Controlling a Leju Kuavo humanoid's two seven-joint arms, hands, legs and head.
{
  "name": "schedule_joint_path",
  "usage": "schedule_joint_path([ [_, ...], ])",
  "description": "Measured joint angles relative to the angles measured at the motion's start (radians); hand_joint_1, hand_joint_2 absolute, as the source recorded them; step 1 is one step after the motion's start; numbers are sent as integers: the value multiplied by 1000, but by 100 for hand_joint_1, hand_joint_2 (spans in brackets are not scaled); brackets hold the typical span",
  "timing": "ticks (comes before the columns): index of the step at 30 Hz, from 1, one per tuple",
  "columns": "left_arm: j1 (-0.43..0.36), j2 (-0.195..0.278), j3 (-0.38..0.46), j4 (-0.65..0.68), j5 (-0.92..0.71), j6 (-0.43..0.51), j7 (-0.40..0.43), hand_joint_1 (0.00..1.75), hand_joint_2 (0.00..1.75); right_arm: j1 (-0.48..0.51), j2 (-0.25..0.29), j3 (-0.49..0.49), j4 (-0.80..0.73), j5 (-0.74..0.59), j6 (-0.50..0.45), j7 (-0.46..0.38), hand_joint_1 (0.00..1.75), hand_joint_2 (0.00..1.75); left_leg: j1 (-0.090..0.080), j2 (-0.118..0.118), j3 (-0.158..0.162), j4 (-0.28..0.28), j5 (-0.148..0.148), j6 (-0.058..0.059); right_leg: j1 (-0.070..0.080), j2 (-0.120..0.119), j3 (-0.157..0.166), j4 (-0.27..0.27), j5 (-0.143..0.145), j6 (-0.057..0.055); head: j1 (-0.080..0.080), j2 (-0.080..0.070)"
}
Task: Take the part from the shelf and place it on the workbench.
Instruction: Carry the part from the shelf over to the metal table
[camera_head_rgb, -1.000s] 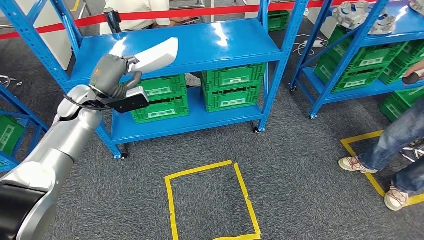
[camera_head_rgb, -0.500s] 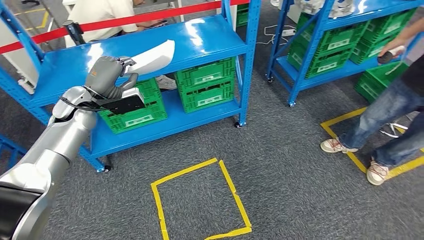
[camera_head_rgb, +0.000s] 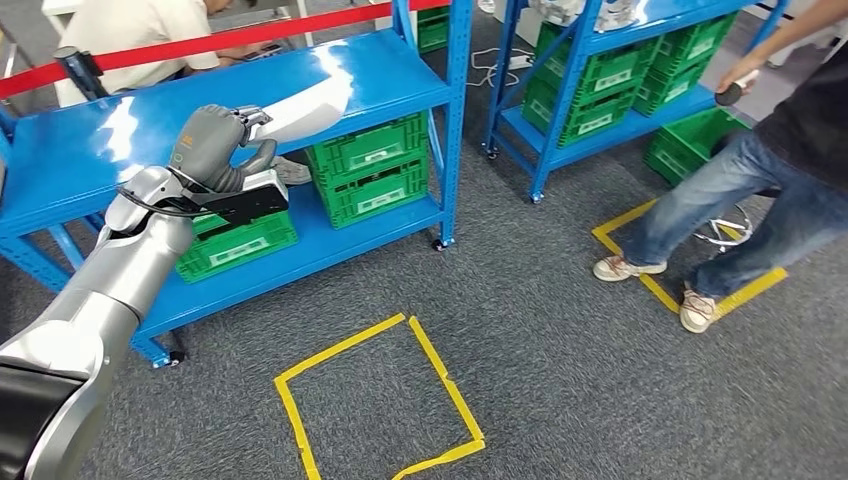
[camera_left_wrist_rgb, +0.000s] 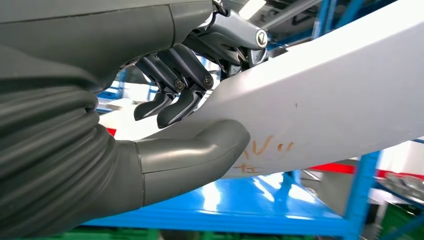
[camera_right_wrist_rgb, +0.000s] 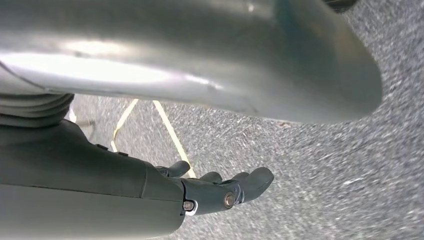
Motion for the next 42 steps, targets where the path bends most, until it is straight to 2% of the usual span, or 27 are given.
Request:
schedule_joint_path([
  [1, 0, -2, 0, 0, 0, 3, 0, 175, 175, 0, -4, -1, 0, -2, -1, -3, 0, 0, 0, 10, -1, 3, -2, -2, -2, -8, 29, -50, 27, 1, 0, 0],
  [3, -1, -5, 0, -2, 2, 10, 2, 175, 175, -2, -13, -3, 0, -2, -2, -10, 0, 0, -3, 28, -2, 12, -8, -10, 0, -44, 103, -182, 73, -3, 1, 0],
  [5, -4, -8, 0, -4, 5, 14, 6, 175, 175, -6, -22, -3, 0, -2, -4, -15, 0, 0, -9, 43, -3, 17, -14, -21, 5, -64, 133, -244, 84, -14, 0, 0],
  [7, -5, -15, 0, -6, 6, 16, 9, 175, 175, -7, -30, -4, 0, 0, -8, -15, 0, 0, -11, 58, 1, 15, -16, -30, 7, -47, 130, -248, 85, -28, -3, 0],
  [9, -5, -20, 0, -9, 6, 18, 14, 175, 175, -7, -37, -3, 0, 13, -15, 0, 0, 0, -7, 41, -5, 32, -32, -42, 3, -29, 130, -254, 92, -40, -5, 0],
  [11, -1, -21, 0, -10, 6, 18, 18, 175, 175, -8, -46, 0, -1, 36, -22, 29, 0, 0, -3, -3, -42, 115, -83, -50, -1, -11, 131, -258, 97, -49, -9, 0],
  [13, 14, -20, 0, -9, 3, 21, 21, 175, 175, -6, -56, 5, -1, 55, -28, 61, 0, 0, -3, -26, -97, 237, -136, -52, -1, 11, 130, -258, 98, -53, -12, 0],
  [14, 27, -20, 0, -8, 2, 25, 22, 175, 175, -3, -62, 7, -1, 59, -31, 75, 0, 0, -3, -30, -114, 272, -143, -52, 0, 23, 130, -258, 98, -53, -13, 0],
  [15, 40, -21, 0, -8, 0, 30, 21, 175, 175, 1, -68, 8, -1, 60, -32, 86, 0, 0, -3, -32, -116, 274, -132, -51, 0, 35, 130, -257, 99, -53, -14, 0],
  [16, 51, -22, -1, -9, -1, 35, 19, 175, 175, 6, -73, 8, -1, 60, -33, 93, 0, 0, -2, -35, -101, 238, -104, -48, 0, 47, 130, -256, 99, -52, -14, 0],
  [17, 59, -22, -1, -9, -1, 40, 16, 175, 175, 10, -78, 8, -1, 57, -35, 97, 0, 0, -1, -46, -73, 176, -68, -44, 0, 58, 130, -255, 99, -51, -15, 0],
  [19, 64, -20, -1, -8, -1, 49, 10, 175, 175, 13, -83, 7, -1, 51, -44, 97, 0, 0, 0, -83, -19, 61, -25, -36, 1, 80, 124, -253, 102, -42, -15, 0],
  [21, 65, -21, -1, -8, 0, 53, 5, 175, 175, 16, -86, 7, -1, 48, -50, 92, 0, 0, -2, -99, -1, 22, -23, -30, -2, 100, 117, -255, 108, -29, -14, 0],
  [23, 65, -26, -1, -9, 1, 52, 2, 175, 175, 22, -87, 7, -1, 47, -52, 89, 0, 0, -2, -83, 1, 15, -17, -20, -5, 110, 114, -260, 114, -16, -14, 0],
  [25, 64, -31, -1, -11, 4, 45, 0, 175, 175, 25, -87, 7, -1, 48, -53, 80, 0, 0, 2, -62, 5, 4, -9, -6, -1, 76, 99, -233, 95, -8, -8, 0],
  [27, 64, -33, -1, -10, 3, 38, 0, 175, 175, 21, -86, 7, -1, 46, -54, 60, 0, 0, 2, -40, 6, 0, -6, 3, 2, 25, 49, -126, 37, -2, -2, 0],
  [29, 68, -37, -1, -7, 0, 41, 2, 175, 175, 18, -86, 7, -1, 43, -51, 45, 0, 0, 1, -18, 5, 1, -6, 5, 0, 6, -6, -6, -9, 3, 0, 0],
  [30, 71, -40, -1, -7, -1, 45, 3, 175, 175, 17, -85, 7, -1, 42, -50, 46, 0, 0, 0, -8, 4, 2, -7, 5, 0, 3, -14, 14, -9, 4, 0, 0],
  [31, 74, -43, -1, -7, -1, 49, 4, 175, 175, 17, -84, 7, -1, 41, -48, 48, 0, 0, 0, 2, 4, 3, -7, 4, -1, -1, 0, -9, 9, 4, 0, 0],
  [32, 75, -45, -1, -7, 0, 52, 5, 175, 175, 16, -84, 7, -1, 39, -47, 49, 0, 0, 0, 11, 4, 5, -9, 2, -1, -9, 33, -67, 37, 2, 1, 0],
  [34, 74, -45, -1, -8, 5, 60, 5, 175, 175, 12, -82, 7, -1, 35, -47, 45, 0, 0, -4, 29, 4, 11, -15, -6, 3, -49, 105, -201, 81, -6, 1, 0],
  [35, 73, -44, -1, -9, 8, 63, 4, 175, 175, 10, -81, 7, -1, 34, -48, 41, 0, 0, -7, 37, 4, 14, -18, -11, 6, -62, 126, -241, 91, -11, 0, 0],
  [36, 71, -43, 0, -9, 9, 65, 3, 175, 175, 8, -81, 7, -1, 33, -49, 38, 0, 0, -11, 45, 4, 14, -20, -16, 8, -69, 132, -256, 91, -16, -1, 0],
  [38, 70, -45, 0, -9, 10, 66, 1, 175, 175, 7, -79, 7, -1, 33, -49, 35, 0, 0, -13, 60, 8, 11, -23, -25, 8, -49, 130, -258, 95, -26, -4, 0],
  [39, 70, -46, 0, -9, 10, 67, 0, 175, 175, 8, -78, 7, -1, 33, -49, 35, 0, 0, -11, 56, 7, 15, -28, -31, 6, -41, 130, -261, 98, -31, -5, 0],
  [40, 69, -45, 0, -9, 9, 69, -1, 175, 175, 7, -78, 7, -1, 32, -49, 37, 0, 0, -9, 39, 0, 34, -44, -36, 3, -31, 131, -264, 101, -37, -7, 0],
  [42, 72, -42, 0, -9, 6, 74, -4, 175, 175, 5, -76, 7, -1, 33, -49, 44, 0, 0, -5, -7, -40, 127, -100, -45, -1, -14, 131, -268, 105, -46, -11, 0],
])
